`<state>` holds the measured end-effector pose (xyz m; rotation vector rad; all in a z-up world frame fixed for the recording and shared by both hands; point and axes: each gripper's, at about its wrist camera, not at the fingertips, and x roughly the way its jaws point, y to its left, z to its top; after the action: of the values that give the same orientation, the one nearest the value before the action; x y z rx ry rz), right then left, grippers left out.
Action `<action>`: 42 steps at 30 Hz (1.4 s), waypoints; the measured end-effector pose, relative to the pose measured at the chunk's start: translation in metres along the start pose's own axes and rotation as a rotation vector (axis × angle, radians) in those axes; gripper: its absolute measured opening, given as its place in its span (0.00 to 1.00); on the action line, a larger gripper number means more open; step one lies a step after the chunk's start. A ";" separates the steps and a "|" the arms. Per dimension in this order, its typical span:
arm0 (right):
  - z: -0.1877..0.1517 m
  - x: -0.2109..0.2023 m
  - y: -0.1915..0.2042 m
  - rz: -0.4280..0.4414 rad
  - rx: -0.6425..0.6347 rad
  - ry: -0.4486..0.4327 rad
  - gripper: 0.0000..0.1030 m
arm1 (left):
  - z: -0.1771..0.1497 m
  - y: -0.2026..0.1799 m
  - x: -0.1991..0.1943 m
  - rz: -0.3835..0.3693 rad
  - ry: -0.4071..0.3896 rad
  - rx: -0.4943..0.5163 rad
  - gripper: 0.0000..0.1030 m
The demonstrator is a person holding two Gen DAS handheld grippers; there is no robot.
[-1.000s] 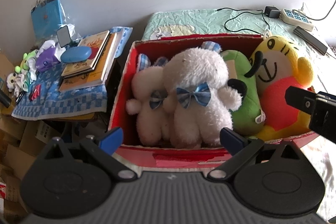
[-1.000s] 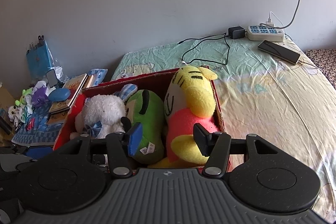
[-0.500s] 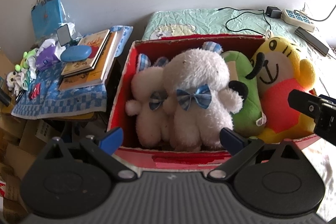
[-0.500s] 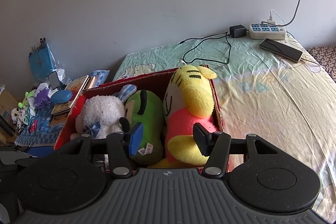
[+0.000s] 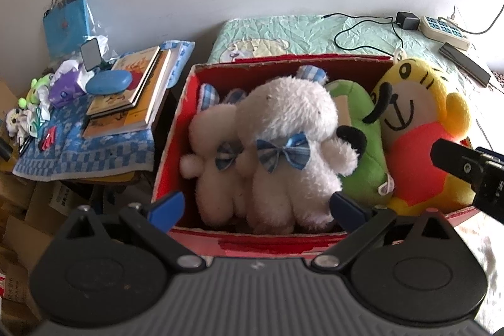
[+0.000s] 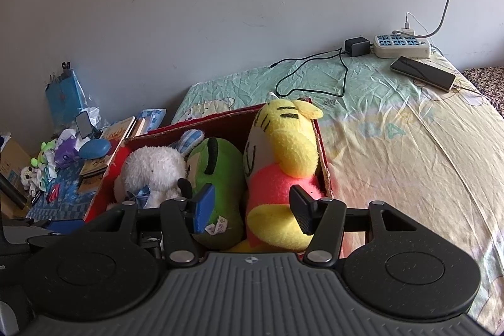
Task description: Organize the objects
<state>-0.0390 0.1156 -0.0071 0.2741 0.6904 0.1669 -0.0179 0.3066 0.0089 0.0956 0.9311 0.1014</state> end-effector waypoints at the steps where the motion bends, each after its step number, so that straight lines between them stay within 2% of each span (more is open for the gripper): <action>1: 0.000 0.000 0.000 0.003 0.001 -0.002 0.55 | 0.000 0.000 0.000 0.000 0.000 -0.001 0.97; 18: 0.003 0.001 0.009 0.035 -0.023 -0.033 0.47 | 0.006 0.007 -0.002 -0.005 -0.024 -0.013 0.97; 26: 0.005 0.001 0.014 0.049 -0.025 -0.051 0.47 | 0.009 0.010 -0.002 -0.002 -0.047 -0.010 0.97; 42: 0.005 0.008 0.013 0.021 -0.006 -0.030 0.46 | 0.014 0.010 0.006 -0.019 -0.048 -0.001 0.97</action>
<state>-0.0300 0.1290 -0.0045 0.2776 0.6570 0.1845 -0.0035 0.3169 0.0141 0.0881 0.8842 0.0817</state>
